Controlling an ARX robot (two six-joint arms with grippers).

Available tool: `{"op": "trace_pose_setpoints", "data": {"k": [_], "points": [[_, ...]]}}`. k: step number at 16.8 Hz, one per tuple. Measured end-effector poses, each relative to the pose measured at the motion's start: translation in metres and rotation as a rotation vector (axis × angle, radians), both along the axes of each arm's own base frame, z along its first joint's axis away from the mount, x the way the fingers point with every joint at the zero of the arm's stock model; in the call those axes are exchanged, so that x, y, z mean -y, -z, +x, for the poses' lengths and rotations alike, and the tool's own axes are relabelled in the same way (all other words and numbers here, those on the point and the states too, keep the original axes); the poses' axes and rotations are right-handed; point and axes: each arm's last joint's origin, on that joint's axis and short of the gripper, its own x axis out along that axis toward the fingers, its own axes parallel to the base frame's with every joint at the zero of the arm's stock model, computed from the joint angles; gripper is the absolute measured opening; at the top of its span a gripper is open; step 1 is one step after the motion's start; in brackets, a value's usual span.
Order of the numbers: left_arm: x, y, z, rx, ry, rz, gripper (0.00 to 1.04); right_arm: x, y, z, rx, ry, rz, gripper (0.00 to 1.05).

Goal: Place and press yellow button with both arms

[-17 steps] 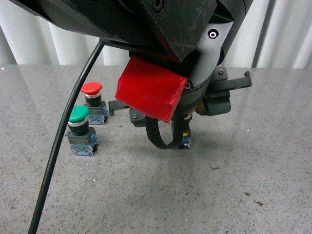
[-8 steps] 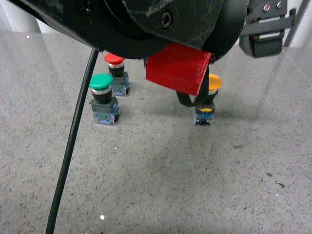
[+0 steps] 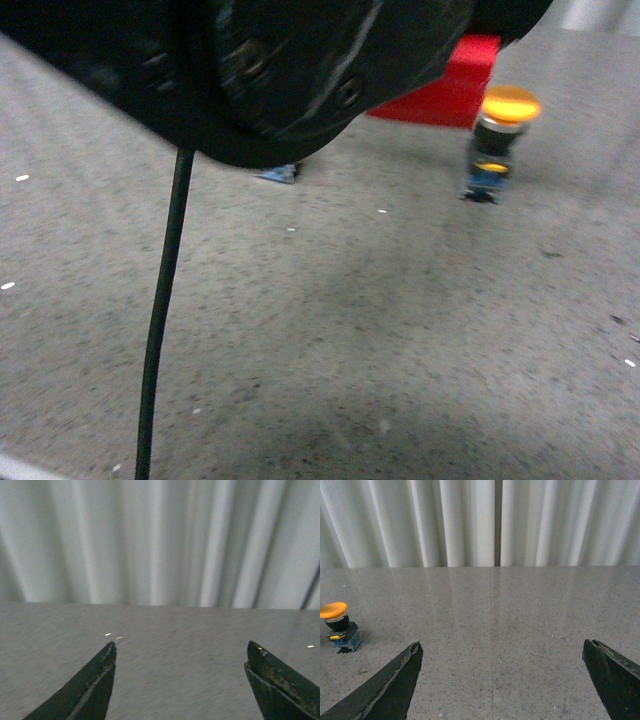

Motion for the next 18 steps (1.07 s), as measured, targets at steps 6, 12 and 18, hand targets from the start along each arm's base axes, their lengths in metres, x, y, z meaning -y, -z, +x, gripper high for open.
{"op": "trace_pose_setpoints", "data": {"k": [6,12,18], "points": [[-0.104,0.012,-0.074,-0.02,-0.007,0.016,0.23,0.0,0.0,0.0,0.001,-0.002,0.0,0.98],[-0.141,0.024,-0.104,-0.021,-0.014,0.019,0.02,0.0,0.0,0.0,0.001,-0.002,0.0,0.98],[-0.172,0.03,-0.137,-0.042,-0.008,0.026,0.02,0.0,0.0,0.0,0.001,-0.002,0.0,0.98]]}}
